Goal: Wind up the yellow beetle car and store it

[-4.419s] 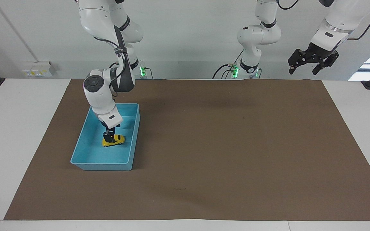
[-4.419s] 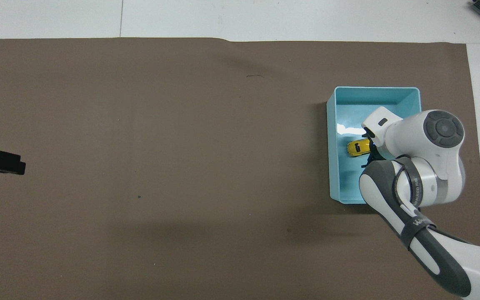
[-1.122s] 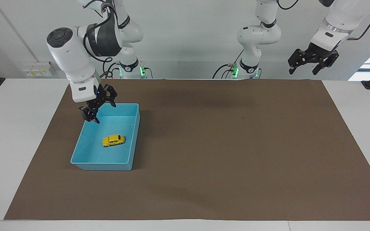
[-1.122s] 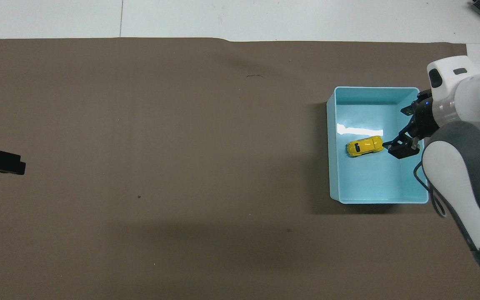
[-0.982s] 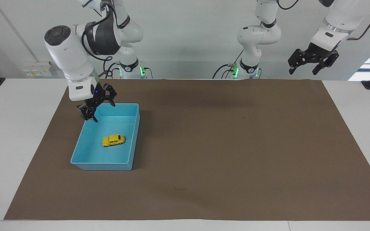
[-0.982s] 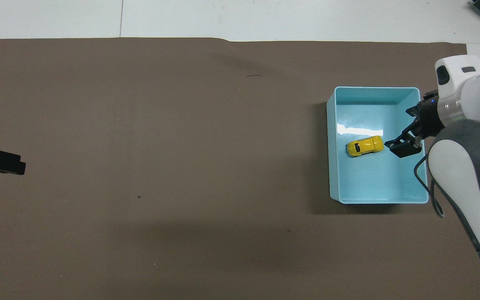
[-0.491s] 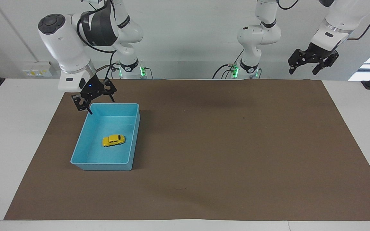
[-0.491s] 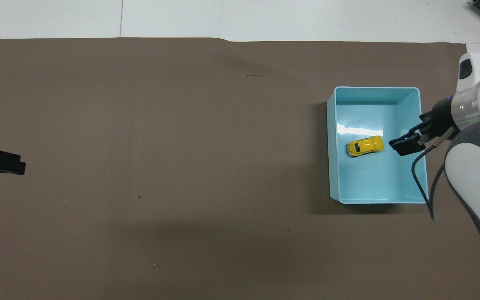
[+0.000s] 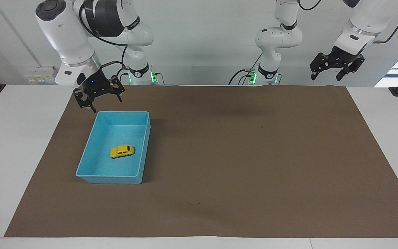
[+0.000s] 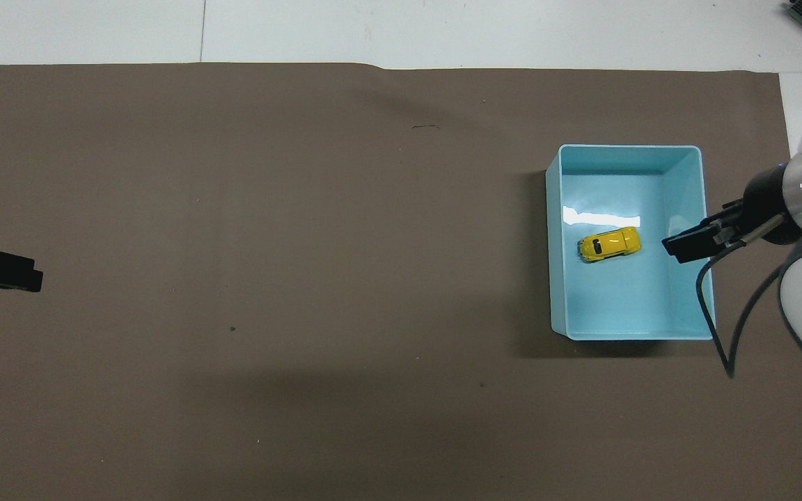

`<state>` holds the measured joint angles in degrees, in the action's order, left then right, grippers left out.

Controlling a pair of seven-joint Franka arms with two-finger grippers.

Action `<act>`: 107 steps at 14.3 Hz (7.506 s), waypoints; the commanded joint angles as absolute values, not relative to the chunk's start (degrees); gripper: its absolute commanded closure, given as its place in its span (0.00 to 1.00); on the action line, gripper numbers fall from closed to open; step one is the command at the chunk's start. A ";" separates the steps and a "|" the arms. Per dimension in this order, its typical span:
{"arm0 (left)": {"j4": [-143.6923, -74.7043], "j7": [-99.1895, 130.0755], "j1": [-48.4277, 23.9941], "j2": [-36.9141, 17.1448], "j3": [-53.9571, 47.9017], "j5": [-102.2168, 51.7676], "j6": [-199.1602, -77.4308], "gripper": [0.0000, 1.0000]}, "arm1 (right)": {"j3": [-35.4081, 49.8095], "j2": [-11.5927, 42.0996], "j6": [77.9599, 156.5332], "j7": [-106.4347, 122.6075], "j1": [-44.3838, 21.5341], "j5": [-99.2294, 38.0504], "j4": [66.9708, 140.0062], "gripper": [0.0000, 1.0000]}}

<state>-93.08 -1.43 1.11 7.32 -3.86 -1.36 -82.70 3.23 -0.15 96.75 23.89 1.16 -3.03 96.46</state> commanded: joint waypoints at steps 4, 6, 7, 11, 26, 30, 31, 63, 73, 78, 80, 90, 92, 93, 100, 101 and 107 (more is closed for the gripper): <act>-94.04 -2.02 0.97 8.44 -3.43 -1.93 -83.32 0.00 | 3.52 0.00 92.90 12.06 1.93 -1.58 92.99 0.00; -94.04 -2.02 0.97 8.44 -3.43 -1.93 -83.32 0.00 | 3.52 0.00 92.90 9.77 1.93 -1.67 92.90 0.00; -94.04 -2.02 0.97 8.44 -3.43 -1.93 -83.32 0.00 | 3.52 0.00 92.38 6.36 1.93 -1.76 92.90 0.00; -94.04 -2.02 0.97 8.44 -3.43 -1.93 -83.32 0.00 | 3.60 0.00 91.76 -1.66 1.85 -1.93 92.90 0.00; -94.04 -2.02 0.97 8.44 -3.43 -1.93 -83.32 0.00 | 0.89 -0.44 88.77 -4.22 2.55 -2.02 91.14 0.00; -94.04 -2.02 0.97 8.44 -3.43 -1.93 -83.32 0.00 | -0.44 -0.35 88.07 -3.16 2.55 -2.20 90.44 0.00; -94.04 -2.02 0.97 8.44 -3.43 -1.93 -83.32 0.00 | 0.26 -0.35 87.98 -3.60 2.55 -2.11 90.44 0.00; -94.04 -2.02 0.97 8.44 -3.43 -1.93 -83.32 0.00 | -0.18 -2.55 87.36 -6.42 2.90 -1.41 90.44 0.00; -94.04 -2.02 0.97 8.44 -3.43 -2.02 -83.32 0.00 | -0.35 -3.16 87.45 -6.50 2.90 0.09 90.53 0.00; -94.04 -2.02 0.97 8.44 -3.43 -1.93 -83.32 0.00 | -0.18 -3.34 87.45 -6.50 2.72 -0.18 90.62 0.00; -94.04 -2.02 0.97 8.44 -3.43 -1.93 -83.32 0.00 | -0.18 -3.34 87.45 -6.50 2.72 -0.18 90.62 0.00; -94.04 -2.02 0.97 8.44 -3.43 -1.93 -83.32 0.00 | -0.09 -3.34 87.45 -6.50 2.72 -0.35 90.62 0.00; -94.04 -2.02 0.97 8.44 -3.43 -1.93 -83.32 0.00 | -0.09 -3.34 87.45 -6.42 2.72 -0.35 90.62 0.00; -94.04 -2.02 0.97 8.44 -3.43 -1.93 -83.32 0.00 | -0.09 -3.34 87.45 -6.50 2.72 -0.35 90.62 0.00; -94.04 -2.02 0.97 8.44 -3.43 -1.93 -83.32 0.00 | -0.09 -3.34 87.45 -6.50 2.72 -0.35 90.62 0.00; -94.04 -2.02 0.97 8.44 -3.43 -1.93 -83.41 0.00 | -0.09 -3.34 87.45 -6.50 2.72 -0.44 90.62 0.00; -94.04 -2.02 0.97 8.44 -3.43 -1.93 -83.32 0.00 | -0.09 -3.34 87.45 -6.50 2.72 -0.44 90.62 0.00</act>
<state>-93.08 -1.43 1.11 7.32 -3.86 -1.36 -82.70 -0.38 -2.70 87.76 -5.63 2.59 -0.56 90.43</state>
